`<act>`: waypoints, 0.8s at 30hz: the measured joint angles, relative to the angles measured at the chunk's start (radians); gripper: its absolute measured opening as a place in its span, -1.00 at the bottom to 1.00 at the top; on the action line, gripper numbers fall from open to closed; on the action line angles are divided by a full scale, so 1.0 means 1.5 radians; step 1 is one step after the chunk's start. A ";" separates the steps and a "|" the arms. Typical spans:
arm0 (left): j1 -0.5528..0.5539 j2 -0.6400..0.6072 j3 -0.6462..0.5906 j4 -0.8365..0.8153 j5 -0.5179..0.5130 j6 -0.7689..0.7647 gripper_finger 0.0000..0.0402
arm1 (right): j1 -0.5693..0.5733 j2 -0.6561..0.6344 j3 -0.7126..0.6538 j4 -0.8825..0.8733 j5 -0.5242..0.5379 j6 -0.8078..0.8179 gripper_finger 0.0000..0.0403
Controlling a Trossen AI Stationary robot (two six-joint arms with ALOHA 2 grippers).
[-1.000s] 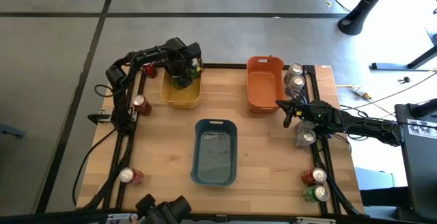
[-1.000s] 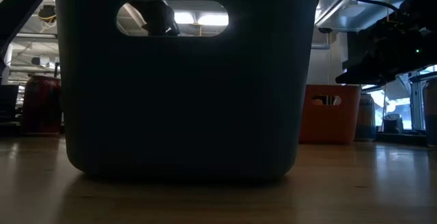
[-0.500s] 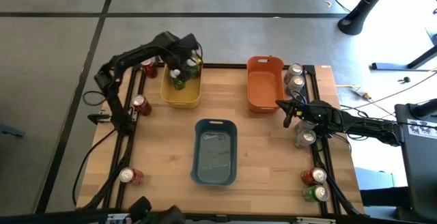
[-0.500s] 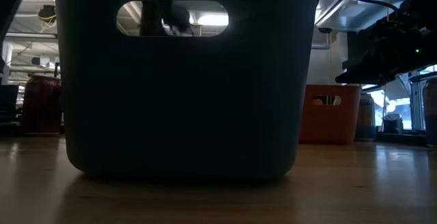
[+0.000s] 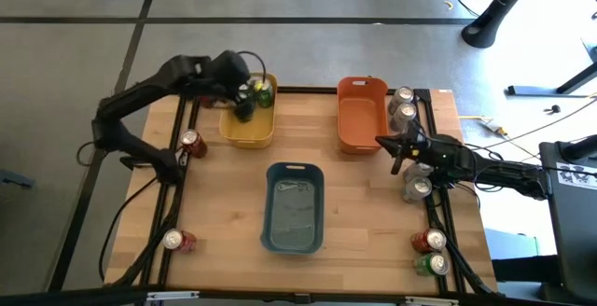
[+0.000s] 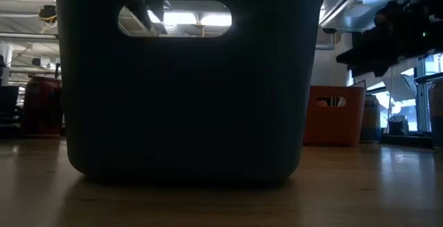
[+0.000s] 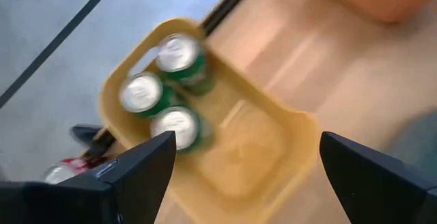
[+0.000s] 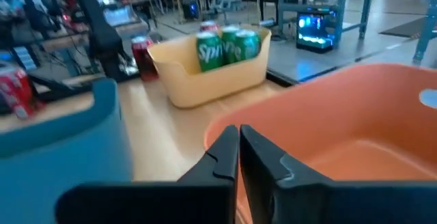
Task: Sort soda cans
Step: Put the green soda can into the yellow bin
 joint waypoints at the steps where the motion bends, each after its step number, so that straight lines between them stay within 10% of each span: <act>1: -0.019 -0.013 -0.007 0.006 -0.001 -0.011 0.73 | 0.000 0.000 0.008 -0.004 -0.007 0.007 -0.85; 15: -0.218 -0.138 -0.249 0.279 -0.037 -0.034 0.73 | 0.001 0.103 0.236 -0.146 -0.173 0.079 0.26; 24: -0.263 -0.142 -0.324 0.396 -0.037 -0.036 0.73 | 0.033 0.345 0.468 -0.339 -0.255 0.103 0.36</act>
